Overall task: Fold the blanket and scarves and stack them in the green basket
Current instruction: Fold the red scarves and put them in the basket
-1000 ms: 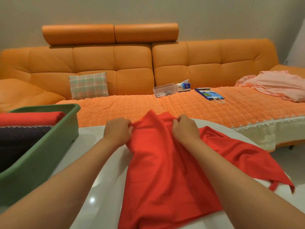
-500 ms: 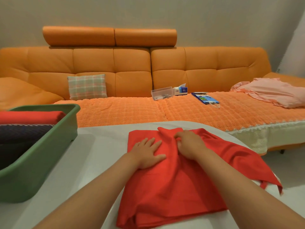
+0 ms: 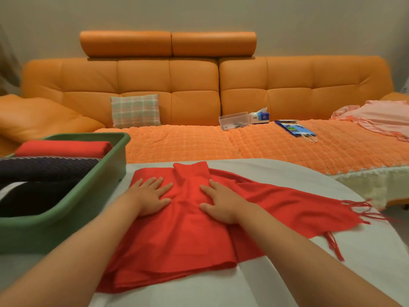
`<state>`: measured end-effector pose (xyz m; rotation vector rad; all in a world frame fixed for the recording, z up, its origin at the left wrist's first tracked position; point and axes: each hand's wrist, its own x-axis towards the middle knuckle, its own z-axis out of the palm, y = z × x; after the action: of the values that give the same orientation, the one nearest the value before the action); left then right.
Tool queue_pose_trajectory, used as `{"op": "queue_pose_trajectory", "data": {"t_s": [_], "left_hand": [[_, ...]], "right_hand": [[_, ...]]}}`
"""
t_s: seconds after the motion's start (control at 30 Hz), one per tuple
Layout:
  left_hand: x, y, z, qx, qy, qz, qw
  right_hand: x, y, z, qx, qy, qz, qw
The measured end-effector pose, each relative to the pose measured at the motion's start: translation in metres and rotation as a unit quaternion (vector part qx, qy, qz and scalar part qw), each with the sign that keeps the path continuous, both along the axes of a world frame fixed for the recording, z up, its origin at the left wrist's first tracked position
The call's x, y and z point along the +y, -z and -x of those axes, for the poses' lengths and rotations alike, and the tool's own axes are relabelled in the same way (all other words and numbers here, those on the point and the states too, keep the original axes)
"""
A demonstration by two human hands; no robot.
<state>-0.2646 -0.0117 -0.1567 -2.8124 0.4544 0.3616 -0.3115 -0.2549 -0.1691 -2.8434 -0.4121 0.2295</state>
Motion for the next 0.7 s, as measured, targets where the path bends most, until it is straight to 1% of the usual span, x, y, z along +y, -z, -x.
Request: {"op": "queue_pose_trajectory", "data": {"t_s": [0.1,0.17,0.23,0.27,0.3,0.4,0.47,0.53,0.57,0.63,0.7], "left_hand": [[0.011,-0.012,0.002,0.008,-0.042,-0.002,0.999],[0.004,-0.016,0.007,-0.048,-0.037,0.031,0.998],[-0.011,-0.016,0.014,-0.126,-0.009,0.08,0.989],[-0.022,-0.017,0.018,-0.15,0.009,0.105,0.983],[-0.034,-0.017,0.02,-0.163,0.029,0.132,0.977],[-0.074,-0.016,0.032,-0.183,0.109,0.225,0.951],[-0.105,-0.017,0.044,-0.175,0.171,0.292,0.925],[-0.136,-0.016,0.061,-0.126,0.217,0.347,0.904],[-0.15,-0.016,0.07,-0.098,0.231,0.358,0.899],[-0.174,-0.01,0.085,-0.067,0.251,0.342,0.903],[-0.192,-0.001,0.096,-0.076,0.277,0.303,0.909]], "right_hand": [[0.019,0.001,0.005,-0.001,-0.022,-0.03,0.999],[0.022,-0.001,0.009,-0.025,-0.016,-0.08,0.996],[0.011,-0.006,0.011,-0.089,0.012,-0.112,0.99],[0.0,-0.01,0.011,-0.115,0.033,-0.113,0.986],[-0.014,-0.014,0.012,-0.127,0.058,-0.108,0.984],[-0.061,-0.024,0.023,-0.122,0.118,-0.075,0.983],[-0.092,-0.027,0.036,-0.103,0.14,-0.06,0.983],[-0.117,-0.03,0.05,-0.062,0.144,-0.045,0.987],[-0.128,-0.03,0.057,-0.032,0.138,-0.031,0.989],[-0.146,-0.032,0.072,0.041,0.129,0.018,0.991],[-0.162,-0.028,0.083,0.083,0.124,0.076,0.986]]}}
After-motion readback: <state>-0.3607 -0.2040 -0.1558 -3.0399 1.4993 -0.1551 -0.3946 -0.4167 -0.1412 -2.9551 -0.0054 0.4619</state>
